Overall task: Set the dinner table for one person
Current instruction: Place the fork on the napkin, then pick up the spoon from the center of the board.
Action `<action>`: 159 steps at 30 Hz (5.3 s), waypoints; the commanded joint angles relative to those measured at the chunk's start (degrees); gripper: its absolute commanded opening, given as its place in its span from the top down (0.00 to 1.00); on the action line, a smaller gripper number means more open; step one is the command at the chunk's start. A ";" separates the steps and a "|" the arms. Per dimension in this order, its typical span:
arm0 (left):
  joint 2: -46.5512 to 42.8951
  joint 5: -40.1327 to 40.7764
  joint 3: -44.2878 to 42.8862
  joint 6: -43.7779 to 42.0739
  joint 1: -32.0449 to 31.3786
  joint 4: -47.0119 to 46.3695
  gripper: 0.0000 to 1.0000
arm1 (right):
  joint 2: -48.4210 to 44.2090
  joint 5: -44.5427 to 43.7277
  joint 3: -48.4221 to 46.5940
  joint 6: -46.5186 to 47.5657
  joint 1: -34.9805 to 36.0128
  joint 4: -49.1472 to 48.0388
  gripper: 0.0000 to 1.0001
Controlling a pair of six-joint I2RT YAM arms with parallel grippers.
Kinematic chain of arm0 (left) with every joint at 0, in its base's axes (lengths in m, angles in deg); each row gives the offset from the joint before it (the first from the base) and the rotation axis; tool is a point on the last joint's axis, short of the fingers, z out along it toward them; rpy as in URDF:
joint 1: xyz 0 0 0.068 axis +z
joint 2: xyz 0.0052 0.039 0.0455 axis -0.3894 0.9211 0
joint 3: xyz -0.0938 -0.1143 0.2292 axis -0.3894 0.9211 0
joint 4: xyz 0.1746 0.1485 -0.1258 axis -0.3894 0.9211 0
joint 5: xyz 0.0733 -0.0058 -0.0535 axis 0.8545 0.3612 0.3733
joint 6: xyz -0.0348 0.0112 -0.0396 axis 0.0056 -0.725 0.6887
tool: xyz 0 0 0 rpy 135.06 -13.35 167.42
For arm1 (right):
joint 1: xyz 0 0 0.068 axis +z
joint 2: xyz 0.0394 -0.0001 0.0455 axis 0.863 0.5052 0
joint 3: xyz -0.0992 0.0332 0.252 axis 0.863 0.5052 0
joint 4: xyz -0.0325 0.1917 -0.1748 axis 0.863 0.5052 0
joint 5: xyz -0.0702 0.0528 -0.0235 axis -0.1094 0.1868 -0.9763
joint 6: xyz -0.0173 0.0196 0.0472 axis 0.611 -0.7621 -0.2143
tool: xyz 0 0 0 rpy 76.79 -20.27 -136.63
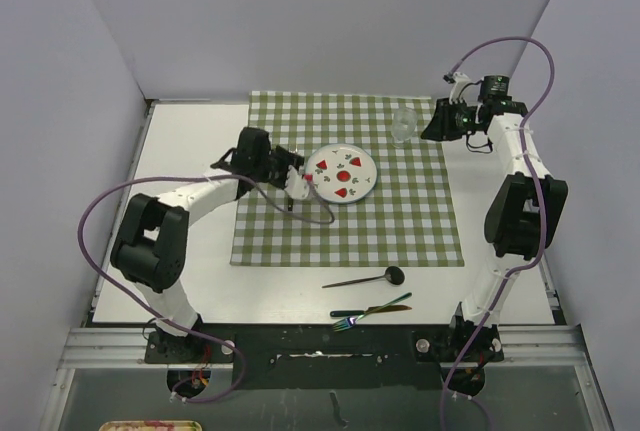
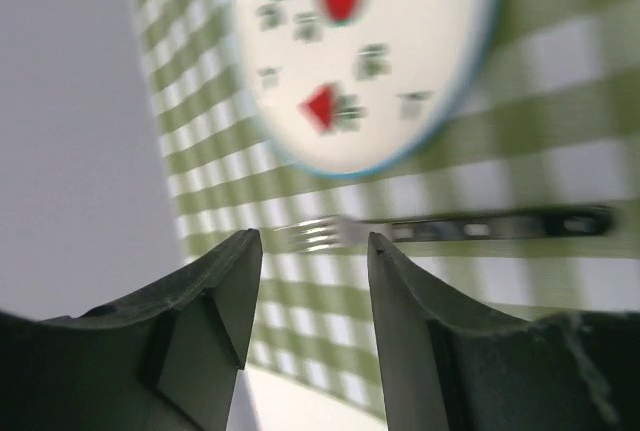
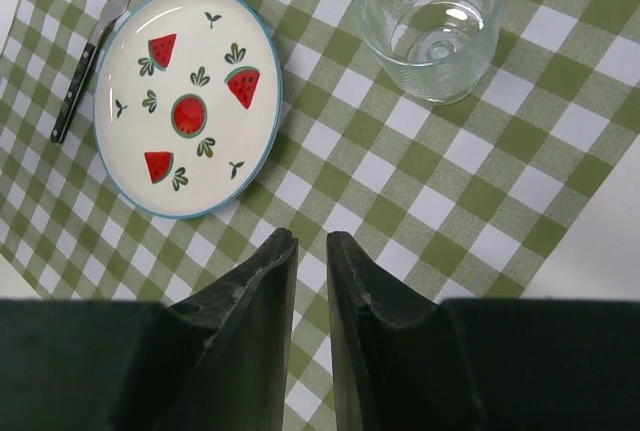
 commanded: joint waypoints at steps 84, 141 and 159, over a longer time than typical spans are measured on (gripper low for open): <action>-40.68 10.22 2.96 86.37 17.39 15.93 0.63 | -27.52 -27.05 40.28 35.58 53.79 15.24 0.71; -36.93 6.91 3.09 81.12 18.26 17.23 0.63 | -8.70 -34.57 31.10 31.91 67.32 15.95 0.72; -37.62 6.47 4.07 79.91 18.26 17.43 0.63 | -5.00 -34.98 28.16 32.12 68.05 17.02 0.72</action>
